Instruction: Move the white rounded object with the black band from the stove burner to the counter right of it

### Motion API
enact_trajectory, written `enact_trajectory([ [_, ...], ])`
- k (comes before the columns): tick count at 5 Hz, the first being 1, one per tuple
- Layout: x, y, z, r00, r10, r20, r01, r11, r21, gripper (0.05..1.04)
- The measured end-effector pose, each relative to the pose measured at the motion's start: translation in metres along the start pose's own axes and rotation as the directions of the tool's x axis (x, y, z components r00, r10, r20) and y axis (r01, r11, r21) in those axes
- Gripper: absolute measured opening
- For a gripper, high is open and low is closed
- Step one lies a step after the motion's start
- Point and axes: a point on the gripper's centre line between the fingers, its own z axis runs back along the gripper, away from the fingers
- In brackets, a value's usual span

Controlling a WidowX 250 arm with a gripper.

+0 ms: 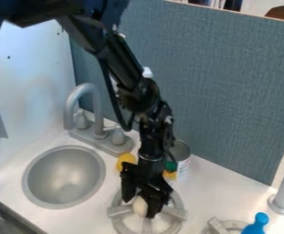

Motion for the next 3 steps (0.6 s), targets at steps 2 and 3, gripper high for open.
enact_trajectory([
  [2,-0.003,-0.005,0.001,0.999,0.008,0.043,-0.008,1.0,0.003,0.653],
  [3,-0.009,-0.013,0.012,0.999,0.008,0.053,-0.01,0.999,0.035,0.65],
])
